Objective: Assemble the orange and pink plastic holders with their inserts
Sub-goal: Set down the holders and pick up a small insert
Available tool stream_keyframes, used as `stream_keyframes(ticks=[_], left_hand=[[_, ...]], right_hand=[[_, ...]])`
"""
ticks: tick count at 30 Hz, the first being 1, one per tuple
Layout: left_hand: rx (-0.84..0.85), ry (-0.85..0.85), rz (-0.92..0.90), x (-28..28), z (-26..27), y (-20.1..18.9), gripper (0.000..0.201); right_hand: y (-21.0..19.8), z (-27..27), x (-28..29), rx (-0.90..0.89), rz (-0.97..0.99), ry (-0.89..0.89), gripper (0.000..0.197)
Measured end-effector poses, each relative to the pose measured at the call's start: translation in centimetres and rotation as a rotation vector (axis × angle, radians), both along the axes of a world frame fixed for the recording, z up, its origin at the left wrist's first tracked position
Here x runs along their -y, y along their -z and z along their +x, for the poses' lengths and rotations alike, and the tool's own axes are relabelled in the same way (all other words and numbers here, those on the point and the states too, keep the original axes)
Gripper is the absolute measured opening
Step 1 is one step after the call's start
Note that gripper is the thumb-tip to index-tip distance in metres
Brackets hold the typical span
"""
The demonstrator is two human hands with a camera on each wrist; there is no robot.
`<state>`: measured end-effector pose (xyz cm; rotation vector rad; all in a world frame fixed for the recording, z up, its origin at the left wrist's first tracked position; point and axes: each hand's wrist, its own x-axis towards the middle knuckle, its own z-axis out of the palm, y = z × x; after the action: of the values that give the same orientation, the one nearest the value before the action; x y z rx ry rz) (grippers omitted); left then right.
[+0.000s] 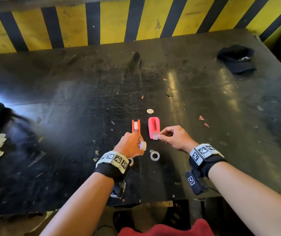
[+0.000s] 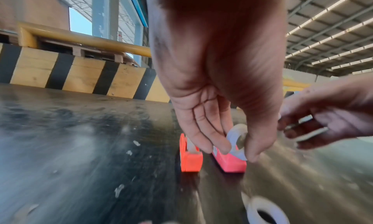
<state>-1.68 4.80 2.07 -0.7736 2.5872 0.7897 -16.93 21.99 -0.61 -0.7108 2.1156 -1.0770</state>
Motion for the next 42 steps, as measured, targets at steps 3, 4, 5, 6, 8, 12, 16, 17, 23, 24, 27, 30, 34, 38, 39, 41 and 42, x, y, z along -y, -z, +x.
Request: stream_keyframes(ticks=[3, 4, 5, 6, 8, 12, 16, 17, 23, 24, 27, 30, 34, 38, 39, 41, 42], left_hand=[[0.109, 0.015, 0.023, -1.7, 0.6, 2.1, 0.036], [0.14, 0.021, 0.015, -2.3, 0.9, 2.9, 0.035], [0.173, 0.022, -0.002, -3.0, 1.0, 3.6, 0.036], [0.193, 0.022, -0.021, -3.6, 1.2, 4.3, 0.037], [0.222, 0.038, -0.074, -4.7, 1.5, 5.4, 0.036], [0.245, 0.08, -0.174, -6.3, 1.6, 6.1, 0.037], [0.244, 0.071, -0.208, -6.8, 1.6, 6.3, 0.049], [0.24, 0.066, -0.204, -6.8, 1.7, 6.3, 0.059], [0.174, -0.023, -0.241, -6.4, -0.4, 6.5, 0.077], [0.205, -0.026, -0.242, -6.6, -1.0, 6.5, 0.079], [0.271, -0.046, -0.257, -7.5, -2.3, 6.7, 0.08], [0.275, -0.088, -0.259, -8.0, -2.7, 6.9, 0.07], [0.204, -0.151, -0.199, -7.3, -2.3, 6.9, 0.062], [-0.147, -0.25, 0.1, -5.3, -1.1, 6.0, 0.041], [-0.23, -0.254, 0.175, -4.7, -0.8, 5.5, 0.039], [-0.327, -0.2, 0.273, -3.4, -0.4, 4.2, 0.042], [-0.345, -0.167, 0.303, -2.9, -0.3, 3.6, 0.044]], right_hand=[[0.6, -0.3, -0.8, 0.003, 0.047, -0.009, 0.013], [0.8, -0.3, -0.9, 0.004, 0.058, -0.017, 0.014], [0.9, -0.3, -1.1, 0.004, 0.068, -0.026, 0.014], [1.0, -0.2, -1.3, 0.005, 0.073, -0.036, 0.014], [1.1, -0.2, -1.6, 0.009, 0.076, -0.041, 0.015], [1.7, 0.0, -2.1, 0.025, 0.082, -0.035, 0.013], [2.3, 0.0, -2.7, 0.029, 0.088, -0.038, 0.012], [2.4, -0.1, -2.8, 0.026, 0.093, -0.038, 0.012], [2.1, -0.4, -3.1, 0.053, 0.1, -0.018, 0.012], [2.1, -0.4, -3.2, 0.053, 0.103, -0.019, 0.012], [1.9, -0.3, -3.5, 0.067, 0.11, -0.026, 0.012], [2.1, -0.1, -4.1, 0.086, 0.11, -0.03, 0.012], [2.7, -0.2, -5.1, 0.088, 0.116, -0.01, 0.011], [2.9, -0.6, -5.6, 0.065, 0.131, 0.001, 0.012], [2.7, -0.7, -5.6, 0.055, 0.132, 0.001, 0.013], [2.1, -0.9, -5.3, 0.035, 0.116, -0.01, 0.012], [1.7, -1.0, -5.0, 0.024, 0.102, -0.021, 0.011]])
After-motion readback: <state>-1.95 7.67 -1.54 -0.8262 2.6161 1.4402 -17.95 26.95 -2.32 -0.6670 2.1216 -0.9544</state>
